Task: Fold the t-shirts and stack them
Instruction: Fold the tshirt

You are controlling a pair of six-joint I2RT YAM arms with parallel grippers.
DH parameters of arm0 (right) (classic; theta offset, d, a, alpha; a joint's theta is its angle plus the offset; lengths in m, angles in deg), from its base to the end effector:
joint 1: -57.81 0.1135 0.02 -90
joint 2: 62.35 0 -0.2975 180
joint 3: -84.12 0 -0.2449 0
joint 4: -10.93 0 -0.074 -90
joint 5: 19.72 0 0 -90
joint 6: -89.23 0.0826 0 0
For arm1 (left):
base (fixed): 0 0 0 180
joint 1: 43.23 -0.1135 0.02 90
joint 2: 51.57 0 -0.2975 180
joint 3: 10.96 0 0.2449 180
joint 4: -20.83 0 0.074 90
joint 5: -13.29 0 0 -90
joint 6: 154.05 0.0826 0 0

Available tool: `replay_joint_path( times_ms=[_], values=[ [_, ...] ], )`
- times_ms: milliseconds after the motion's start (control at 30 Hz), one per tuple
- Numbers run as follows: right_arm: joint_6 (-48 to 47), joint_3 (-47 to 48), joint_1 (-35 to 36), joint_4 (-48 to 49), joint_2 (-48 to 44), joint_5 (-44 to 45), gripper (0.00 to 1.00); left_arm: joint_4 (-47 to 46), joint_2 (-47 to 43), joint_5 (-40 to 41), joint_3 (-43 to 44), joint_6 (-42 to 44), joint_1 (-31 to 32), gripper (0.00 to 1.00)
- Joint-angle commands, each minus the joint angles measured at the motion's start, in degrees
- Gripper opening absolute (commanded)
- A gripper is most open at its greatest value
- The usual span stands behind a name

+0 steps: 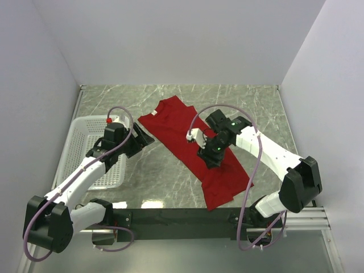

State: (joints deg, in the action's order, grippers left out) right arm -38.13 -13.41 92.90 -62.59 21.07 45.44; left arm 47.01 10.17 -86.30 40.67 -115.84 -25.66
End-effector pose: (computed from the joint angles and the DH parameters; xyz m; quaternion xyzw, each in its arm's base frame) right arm 0.2015 0.1840 0.2615 -0.5953 0.7634 0.2104 0.1361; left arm 0.2299 -0.0872 0.2405 -0.2255 0.8608 -0.3175 0.3277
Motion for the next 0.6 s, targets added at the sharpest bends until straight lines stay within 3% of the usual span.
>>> replay_joint_path(
  times_ms=[0, 567],
  values=[
    [-1.04, 3.6, -2.22, -0.61, -2.29, -1.88, 0.52, -0.83, 0.05, 0.44, 0.16, 0.2, 0.1, 0.85],
    [0.71, 7.38, -13.02, 3.17, -1.33, -6.1, 0.52, -2.32, 4.53, 0.0, 2.36, -0.24, 0.1, 0.84]
  ],
)
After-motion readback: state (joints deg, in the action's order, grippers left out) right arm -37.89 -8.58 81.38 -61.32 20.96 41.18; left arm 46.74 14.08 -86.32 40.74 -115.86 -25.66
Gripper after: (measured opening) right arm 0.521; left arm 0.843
